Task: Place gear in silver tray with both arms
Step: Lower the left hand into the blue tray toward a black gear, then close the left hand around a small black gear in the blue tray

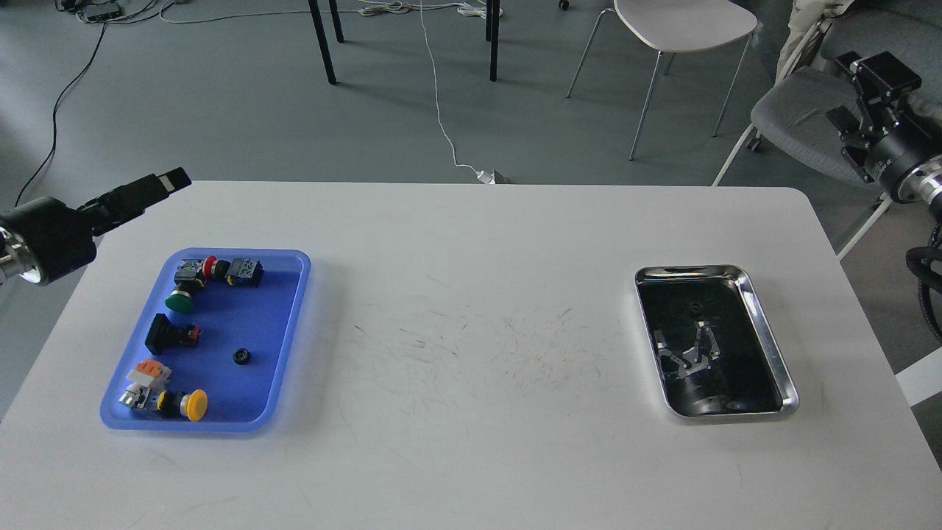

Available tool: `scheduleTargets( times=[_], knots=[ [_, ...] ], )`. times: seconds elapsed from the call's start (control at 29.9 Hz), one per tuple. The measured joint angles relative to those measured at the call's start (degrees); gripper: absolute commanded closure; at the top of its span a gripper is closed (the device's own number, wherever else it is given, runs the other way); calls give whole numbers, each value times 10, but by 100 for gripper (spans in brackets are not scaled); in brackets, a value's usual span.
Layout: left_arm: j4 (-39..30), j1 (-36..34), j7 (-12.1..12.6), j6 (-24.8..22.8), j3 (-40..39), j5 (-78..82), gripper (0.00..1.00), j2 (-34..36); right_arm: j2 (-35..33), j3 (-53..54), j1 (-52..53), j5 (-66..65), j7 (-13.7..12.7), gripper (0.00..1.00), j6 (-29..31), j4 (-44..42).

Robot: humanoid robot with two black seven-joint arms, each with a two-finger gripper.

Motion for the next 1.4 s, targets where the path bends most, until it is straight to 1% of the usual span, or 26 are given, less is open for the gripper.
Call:
scheduleTargets(
  times=[0.13, 0.33, 0.43, 0.6, 0.64, 0.84, 1.0, 1.1, 1.27, 1.4],
  knots=[
    [-25, -6, 0, 0, 0, 120, 2, 11, 0, -1, -3, 0, 0, 16, 0, 1],
    [-99, -1, 0, 4, 3, 248, 2, 25, 0, -1, -4, 0, 0, 15, 0, 1],
    [-109, 0, 0, 5, 3, 297, 2, 27, 0, -1, -4, 0, 0, 15, 0, 1],
    [-129, 8, 0, 15, 8, 335, 2, 22, -2, -1, -4, 0, 0, 13, 0, 1],
    [-132, 10, 0, 17, 11, 342, 3, 20, -3, 0, -4, 0, 0, 13, 0, 1],
    [-134, 15, 0, 45, 59, 367, 5, -4, -4, 15, -4, 0, 0, 13, 0, 0],
    [-129, 18, 0, 80, 101, 392, 11, -16, -6, 21, -5, 1, 0, 7, 0, 0],
    [-123, 18, 0, 101, 113, 403, 12, -25, -6, 22, -7, 3, 0, 6, 0, 0],
    [-99, 20, 0, 114, 122, 408, 16, -43, -7, 25, -9, 7, 0, 6, 0, -1],
    [-86, 21, 0, 123, 133, 419, 18, -50, -7, 27, -15, 48, 0, 6, 3, -6]
  ],
)
